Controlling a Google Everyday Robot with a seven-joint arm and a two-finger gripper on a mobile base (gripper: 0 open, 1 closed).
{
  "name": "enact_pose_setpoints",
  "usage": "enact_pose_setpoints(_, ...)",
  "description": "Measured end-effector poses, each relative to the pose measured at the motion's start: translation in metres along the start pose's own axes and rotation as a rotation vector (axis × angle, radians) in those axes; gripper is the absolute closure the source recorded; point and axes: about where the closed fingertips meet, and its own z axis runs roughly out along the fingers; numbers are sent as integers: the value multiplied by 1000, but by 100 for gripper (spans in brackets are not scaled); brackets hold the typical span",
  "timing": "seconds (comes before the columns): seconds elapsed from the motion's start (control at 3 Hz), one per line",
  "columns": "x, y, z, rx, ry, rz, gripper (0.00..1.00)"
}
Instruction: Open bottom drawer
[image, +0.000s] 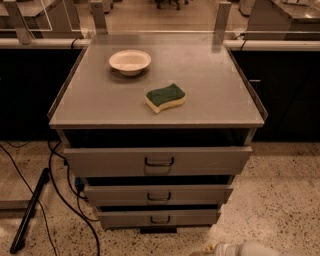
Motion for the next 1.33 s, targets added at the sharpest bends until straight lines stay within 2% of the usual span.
enact_pose_setpoints(0.33,-8,-28,18,44,-3,-43,3)
enact_pose_setpoints(0.67,-12,-48,29,60,-2,-62,0)
enact_pose_setpoints(1.0,-12,-63,42,51,-7,-63,0)
enact_pose_setpoints(1.33,-8,-93,70,40,-57,-57,0)
